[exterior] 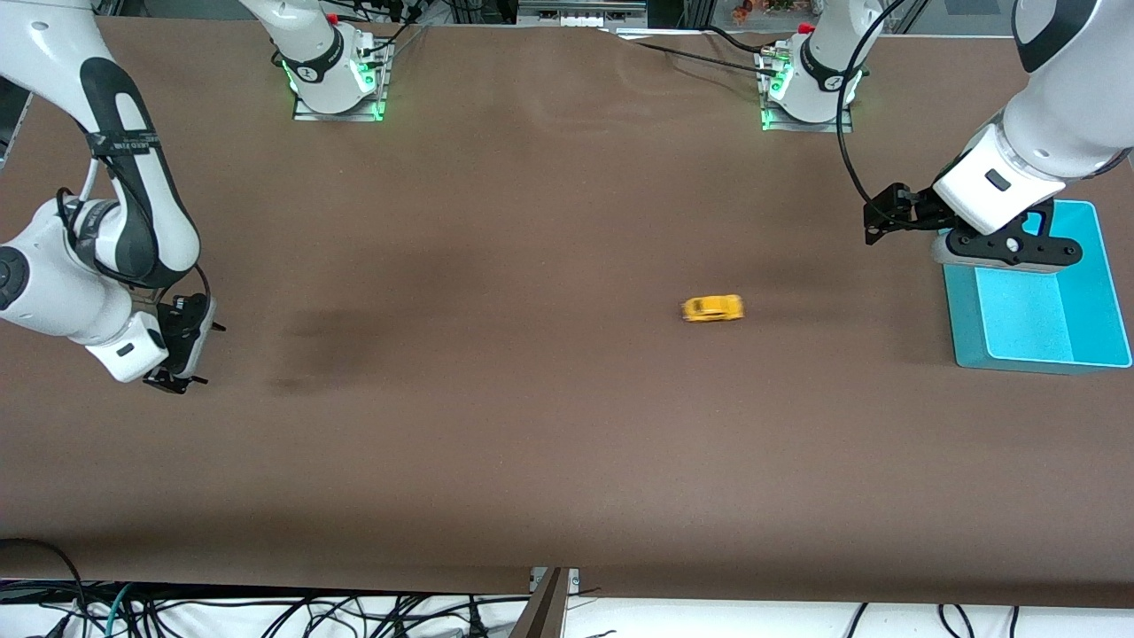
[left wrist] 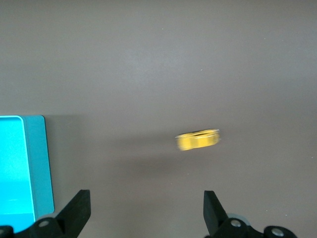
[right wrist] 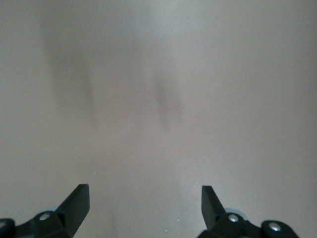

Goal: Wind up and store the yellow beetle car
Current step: 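Move the left gripper toward the car while the right gripper retracts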

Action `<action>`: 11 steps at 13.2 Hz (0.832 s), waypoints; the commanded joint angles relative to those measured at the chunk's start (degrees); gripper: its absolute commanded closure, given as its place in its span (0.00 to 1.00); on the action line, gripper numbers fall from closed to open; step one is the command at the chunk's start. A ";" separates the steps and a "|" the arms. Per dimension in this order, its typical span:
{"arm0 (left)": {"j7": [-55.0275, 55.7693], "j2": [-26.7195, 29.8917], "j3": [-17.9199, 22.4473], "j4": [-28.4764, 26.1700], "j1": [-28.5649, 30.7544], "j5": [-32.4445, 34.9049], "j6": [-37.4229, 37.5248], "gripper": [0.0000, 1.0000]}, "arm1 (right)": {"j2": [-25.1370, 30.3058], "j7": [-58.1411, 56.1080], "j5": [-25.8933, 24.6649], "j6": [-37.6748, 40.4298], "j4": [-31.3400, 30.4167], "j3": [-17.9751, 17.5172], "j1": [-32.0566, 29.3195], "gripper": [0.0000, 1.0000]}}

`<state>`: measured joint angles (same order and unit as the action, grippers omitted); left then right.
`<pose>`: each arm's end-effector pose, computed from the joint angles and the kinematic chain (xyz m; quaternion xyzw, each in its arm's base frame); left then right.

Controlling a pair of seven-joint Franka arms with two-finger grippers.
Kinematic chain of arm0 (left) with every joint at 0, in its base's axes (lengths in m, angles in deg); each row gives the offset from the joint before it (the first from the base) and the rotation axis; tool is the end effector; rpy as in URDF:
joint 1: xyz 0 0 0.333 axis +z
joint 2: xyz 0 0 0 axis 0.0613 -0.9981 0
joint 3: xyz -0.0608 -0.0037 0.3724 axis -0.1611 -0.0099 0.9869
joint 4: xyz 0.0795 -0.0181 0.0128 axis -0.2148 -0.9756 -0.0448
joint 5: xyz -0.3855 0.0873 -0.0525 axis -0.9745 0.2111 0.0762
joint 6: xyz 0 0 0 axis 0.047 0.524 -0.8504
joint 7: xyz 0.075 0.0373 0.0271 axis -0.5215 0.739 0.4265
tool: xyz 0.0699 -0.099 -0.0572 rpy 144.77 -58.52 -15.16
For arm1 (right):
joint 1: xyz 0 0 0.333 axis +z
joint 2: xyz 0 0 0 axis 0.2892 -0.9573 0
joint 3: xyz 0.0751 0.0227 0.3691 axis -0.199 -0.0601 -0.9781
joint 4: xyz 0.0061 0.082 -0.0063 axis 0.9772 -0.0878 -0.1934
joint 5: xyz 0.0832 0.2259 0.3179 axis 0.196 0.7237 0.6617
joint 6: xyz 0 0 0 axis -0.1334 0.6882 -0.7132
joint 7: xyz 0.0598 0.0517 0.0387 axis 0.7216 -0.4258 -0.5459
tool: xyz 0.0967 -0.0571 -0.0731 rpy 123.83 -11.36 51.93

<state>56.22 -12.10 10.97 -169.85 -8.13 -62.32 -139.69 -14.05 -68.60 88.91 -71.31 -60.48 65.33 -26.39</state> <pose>0.5718 -0.0999 0.6104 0.9991 -0.0356 -0.0199 0.0102 0.6759 -0.0778 0.3164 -0.7731 -0.6338 -0.0171 0.0185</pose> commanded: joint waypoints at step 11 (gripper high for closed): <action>-0.84 -0.61 0.51 0.69 1.36 -0.73 3.32 0.00 | 6.26 61.14 0.25 31.78 17.38 -12.74 -0.44 0.00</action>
<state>56.19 -12.24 11.40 -169.86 -7.82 -62.32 -137.67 -9.79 -13.32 88.92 -42.86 -44.39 53.46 -26.24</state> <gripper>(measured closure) 0.000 0.000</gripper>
